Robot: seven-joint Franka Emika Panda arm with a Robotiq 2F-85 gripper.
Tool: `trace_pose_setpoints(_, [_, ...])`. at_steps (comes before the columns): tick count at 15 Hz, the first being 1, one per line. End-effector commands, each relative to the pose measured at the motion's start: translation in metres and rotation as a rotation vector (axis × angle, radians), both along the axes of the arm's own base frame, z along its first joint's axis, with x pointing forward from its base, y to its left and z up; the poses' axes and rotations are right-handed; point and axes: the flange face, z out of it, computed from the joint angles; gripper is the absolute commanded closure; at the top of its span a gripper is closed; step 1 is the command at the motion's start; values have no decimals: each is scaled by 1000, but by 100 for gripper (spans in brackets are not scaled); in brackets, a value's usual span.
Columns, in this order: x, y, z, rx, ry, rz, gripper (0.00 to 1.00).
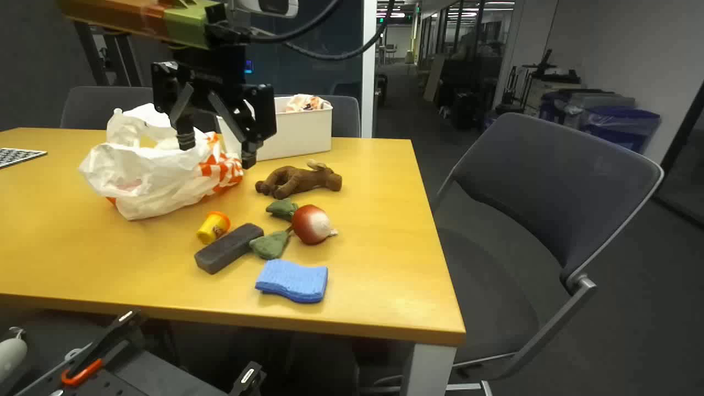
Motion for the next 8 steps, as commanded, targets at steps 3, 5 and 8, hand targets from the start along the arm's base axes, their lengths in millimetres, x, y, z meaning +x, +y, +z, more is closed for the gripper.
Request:
trace_pose_setpoints(3, [0,0,1,0,-1,0,0])
trace_pose_setpoints(5, [0,0,1,0,-1,0,0])
trace_pose_setpoints(8, [9,11,-8,1,-7,10,0])
